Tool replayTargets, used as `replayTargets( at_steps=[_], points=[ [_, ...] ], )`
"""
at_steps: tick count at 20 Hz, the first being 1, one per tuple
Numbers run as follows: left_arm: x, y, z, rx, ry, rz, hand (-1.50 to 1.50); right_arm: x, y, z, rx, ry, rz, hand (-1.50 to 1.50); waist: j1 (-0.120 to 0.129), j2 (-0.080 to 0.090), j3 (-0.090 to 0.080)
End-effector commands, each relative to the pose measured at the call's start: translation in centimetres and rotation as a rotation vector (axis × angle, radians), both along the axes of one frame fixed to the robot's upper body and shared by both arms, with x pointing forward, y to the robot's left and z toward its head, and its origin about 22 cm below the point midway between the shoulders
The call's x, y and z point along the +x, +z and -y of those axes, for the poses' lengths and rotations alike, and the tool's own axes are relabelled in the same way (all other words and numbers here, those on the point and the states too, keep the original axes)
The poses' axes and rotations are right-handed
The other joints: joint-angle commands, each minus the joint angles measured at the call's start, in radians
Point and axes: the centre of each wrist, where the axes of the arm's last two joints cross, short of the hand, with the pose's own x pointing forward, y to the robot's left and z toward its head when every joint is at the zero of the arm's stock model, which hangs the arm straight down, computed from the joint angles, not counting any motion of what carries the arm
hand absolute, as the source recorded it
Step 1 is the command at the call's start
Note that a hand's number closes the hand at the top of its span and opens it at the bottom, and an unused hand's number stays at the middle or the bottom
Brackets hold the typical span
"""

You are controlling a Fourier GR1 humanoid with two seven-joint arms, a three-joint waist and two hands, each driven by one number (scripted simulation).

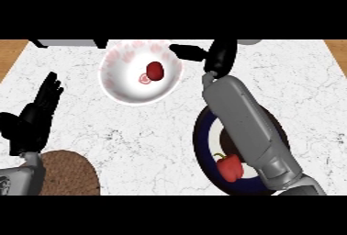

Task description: Pick the tomato from the plate and place it in the bowl

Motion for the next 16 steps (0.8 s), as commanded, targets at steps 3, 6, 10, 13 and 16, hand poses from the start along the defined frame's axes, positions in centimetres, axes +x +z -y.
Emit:
replayTargets(
  at_steps=[3,6,10,13,16],
  points=[
    [-0.2,1.0,-2.5,-0.018,0.029,-0.009,0.0,-4.7,-2.3,3.5,0.086,0.04,0.005,-1.5,-0.044,-0.012,-0.001],
    [-0.8,1.0,-1.7,-0.008,0.042,-0.009,0.0,-8.0,-4.6,6.6,0.123,0.037,0.034,-1.5,-0.037,-0.008,-0.001],
    [0.7,-0.6,-0.3,-0.012,0.022,-0.01,0.0,-11.7,-3.1,8.7,0.201,0.128,0.065,-1.5,-0.043,-0.005,-0.001],
    [0.2,1.0,0.2,0.001,0.027,0.01,0.0,-14.2,-3.2,10.6,0.18,0.123,0.123,-1.5,-0.027,-0.004,-0.001],
    [-0.6,1.1,-1.0,-0.005,0.006,-0.009,0.0,-15.6,-3.3,9.7,0.209,0.142,0.161,-1.5,-0.018,-0.002,-0.001]
  ],
)
